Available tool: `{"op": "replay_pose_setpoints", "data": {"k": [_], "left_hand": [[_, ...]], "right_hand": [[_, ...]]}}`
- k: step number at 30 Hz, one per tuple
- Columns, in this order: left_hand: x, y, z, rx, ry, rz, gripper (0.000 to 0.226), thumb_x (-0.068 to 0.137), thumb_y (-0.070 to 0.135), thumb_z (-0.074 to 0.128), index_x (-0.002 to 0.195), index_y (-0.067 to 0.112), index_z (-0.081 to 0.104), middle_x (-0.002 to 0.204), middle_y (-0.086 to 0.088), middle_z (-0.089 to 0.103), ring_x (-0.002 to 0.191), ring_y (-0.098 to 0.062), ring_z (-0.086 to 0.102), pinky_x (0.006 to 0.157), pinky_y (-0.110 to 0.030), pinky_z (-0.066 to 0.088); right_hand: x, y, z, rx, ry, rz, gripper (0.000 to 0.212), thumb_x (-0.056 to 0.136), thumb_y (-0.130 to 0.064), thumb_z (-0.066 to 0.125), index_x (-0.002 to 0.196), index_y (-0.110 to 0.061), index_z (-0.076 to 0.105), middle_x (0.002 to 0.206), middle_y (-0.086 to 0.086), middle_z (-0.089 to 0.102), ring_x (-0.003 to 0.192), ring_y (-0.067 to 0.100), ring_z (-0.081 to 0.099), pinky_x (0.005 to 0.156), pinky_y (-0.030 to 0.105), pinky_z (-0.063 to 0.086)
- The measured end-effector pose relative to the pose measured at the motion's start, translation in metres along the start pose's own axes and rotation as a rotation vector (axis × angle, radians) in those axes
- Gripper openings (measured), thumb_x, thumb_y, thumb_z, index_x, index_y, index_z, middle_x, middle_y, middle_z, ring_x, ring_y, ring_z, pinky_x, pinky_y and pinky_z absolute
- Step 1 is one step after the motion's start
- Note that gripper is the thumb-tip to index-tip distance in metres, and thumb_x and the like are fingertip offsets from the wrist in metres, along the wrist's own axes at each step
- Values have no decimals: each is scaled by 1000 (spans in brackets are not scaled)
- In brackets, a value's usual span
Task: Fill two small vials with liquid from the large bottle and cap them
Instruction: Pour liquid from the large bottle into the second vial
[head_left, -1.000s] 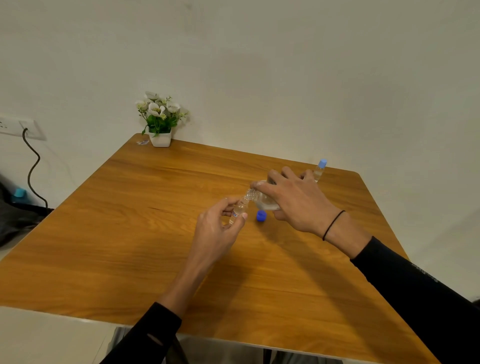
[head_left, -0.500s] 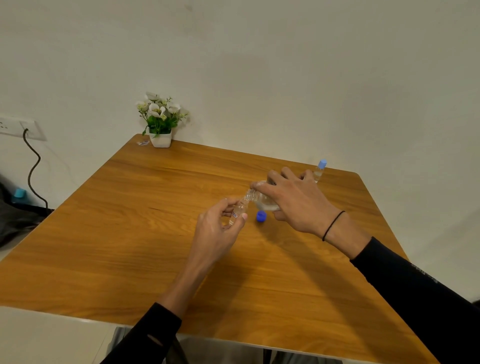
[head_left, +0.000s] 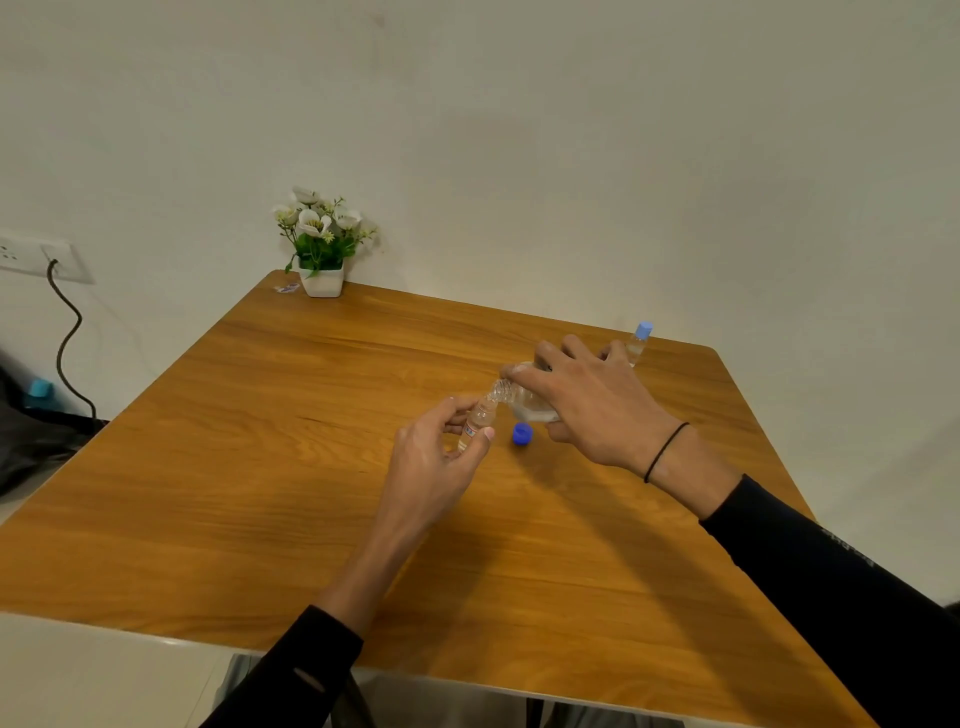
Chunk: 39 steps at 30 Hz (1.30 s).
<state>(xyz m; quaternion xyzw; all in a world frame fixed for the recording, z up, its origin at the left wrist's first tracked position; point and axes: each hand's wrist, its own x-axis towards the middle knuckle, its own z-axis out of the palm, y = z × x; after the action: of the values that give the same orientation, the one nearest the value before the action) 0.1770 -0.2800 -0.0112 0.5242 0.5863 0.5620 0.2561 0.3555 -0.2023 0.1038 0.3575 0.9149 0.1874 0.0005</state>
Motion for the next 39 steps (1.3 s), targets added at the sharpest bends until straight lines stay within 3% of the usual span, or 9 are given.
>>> {"op": "replay_pose_setpoints", "data": {"k": [10,17,22,32,39], "left_hand": [[0,2,1,-10,-3,5,33,95,21,77,125,34,71,110,18,75,107,-5,69,79,-37,68],[-1,4,-1,5,-7,8,34,96,23,77,126,36,68,109,22,73,107,-1,68,79,-32,68],[0,5,0,-7,0,2,34,96,24,76,130,27,71,110,18,74,107,0,68,79,-29,67],[0,7,1,-41,16,16,31,95,19,78,125,25,73,107,17,77,103,-1,69,76,-27,66],[3,7,-1,-71,65,29,31,96,23,78,126,24,72,110,11,77,105,-9,71,76,-11,56]], "right_hand": [[0,1,2,-15,9,1,77,89,-40,78,151,-44,33,132,-2,50,118,22,45,89,51,44],[0,2,3,-10,8,6,79,89,-39,78,153,-44,32,134,-2,50,119,22,45,91,51,44],[-2,2,5,23,23,22,76,91,-41,74,153,-43,31,135,-2,51,120,22,46,89,48,41],[-9,-1,19,129,29,51,81,92,-52,70,158,-40,26,134,-7,52,118,17,50,85,37,33],[-15,-1,32,254,56,82,79,90,-56,72,155,-37,32,134,-7,54,116,18,55,80,32,39]]}}
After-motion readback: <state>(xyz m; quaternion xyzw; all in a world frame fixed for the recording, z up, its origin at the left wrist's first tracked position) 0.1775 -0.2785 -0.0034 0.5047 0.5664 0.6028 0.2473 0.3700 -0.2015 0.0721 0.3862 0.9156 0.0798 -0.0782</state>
